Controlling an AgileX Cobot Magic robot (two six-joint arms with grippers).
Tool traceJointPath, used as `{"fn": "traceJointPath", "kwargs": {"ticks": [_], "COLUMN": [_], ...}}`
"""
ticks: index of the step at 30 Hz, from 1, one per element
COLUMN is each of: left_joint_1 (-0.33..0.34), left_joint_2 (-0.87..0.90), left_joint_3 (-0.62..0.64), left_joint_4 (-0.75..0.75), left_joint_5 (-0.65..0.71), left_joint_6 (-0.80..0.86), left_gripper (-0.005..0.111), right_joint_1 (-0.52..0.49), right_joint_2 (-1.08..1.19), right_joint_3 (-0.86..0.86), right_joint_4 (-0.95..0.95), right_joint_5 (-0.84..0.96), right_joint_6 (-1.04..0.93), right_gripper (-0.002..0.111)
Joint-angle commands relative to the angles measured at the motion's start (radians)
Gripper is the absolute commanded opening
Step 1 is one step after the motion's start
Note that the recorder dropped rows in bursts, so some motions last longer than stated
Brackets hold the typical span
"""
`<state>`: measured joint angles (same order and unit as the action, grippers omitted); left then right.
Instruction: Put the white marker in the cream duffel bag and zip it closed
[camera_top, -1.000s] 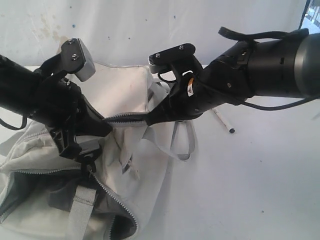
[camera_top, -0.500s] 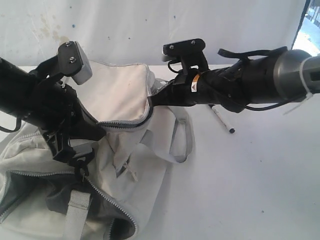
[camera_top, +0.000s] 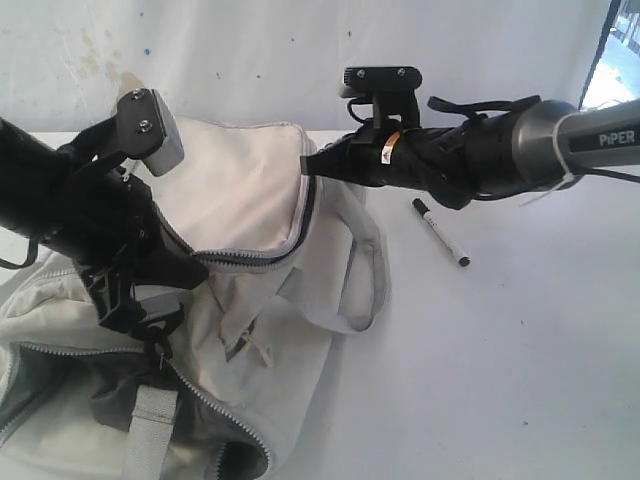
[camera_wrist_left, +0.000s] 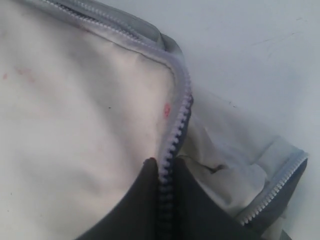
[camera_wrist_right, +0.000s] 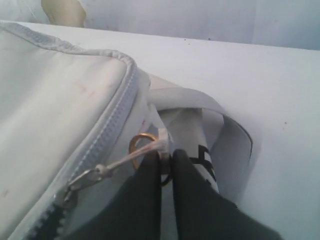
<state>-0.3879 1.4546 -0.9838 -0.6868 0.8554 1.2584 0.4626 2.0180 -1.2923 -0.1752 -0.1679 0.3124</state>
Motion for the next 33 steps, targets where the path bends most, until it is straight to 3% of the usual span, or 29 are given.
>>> {"fn": "traceJointPath", "kwargs": {"ticks": [1, 18, 21, 26, 27, 33], "left_joint_1": [-0.003, -0.001, -0.001, -0.001, -0.001, -0.001], "left_joint_2": [-0.012, -0.012, -0.012, -0.012, -0.012, -0.012], "left_joint_3": [-0.004, -0.004, -0.004, -0.004, -0.004, -0.004], "left_joint_4": [0.042, 0.082, 0.082, 0.082, 0.082, 0.082], "left_joint_5": [0.031, -0.001, -0.001, -0.009, -0.015, -0.082], "left_joint_6": [-0.019, -0.058, -0.058, -0.054, -0.052, -0.052], "left_gripper": [0.0, 0.0, 0.0, 0.0, 0.0, 0.0], "right_joint_1": [-0.023, -0.023, -0.023, -0.023, -0.023, -0.005], "right_joint_2": [0.028, 0.126, 0.116, 0.074, 0.057, -0.036], "right_joint_3": [-0.063, -0.212, -0.212, -0.212, -0.212, -0.212], "right_joint_4": [0.022, 0.022, 0.022, 0.022, 0.022, 0.022], "right_joint_5": [-0.016, 0.075, 0.12, 0.237, 0.264, 0.441], "right_joint_6": [0.013, 0.08, 0.088, 0.102, 0.102, 0.043], "right_gripper": [0.0, 0.002, 0.016, 0.059, 0.063, 0.066]}}
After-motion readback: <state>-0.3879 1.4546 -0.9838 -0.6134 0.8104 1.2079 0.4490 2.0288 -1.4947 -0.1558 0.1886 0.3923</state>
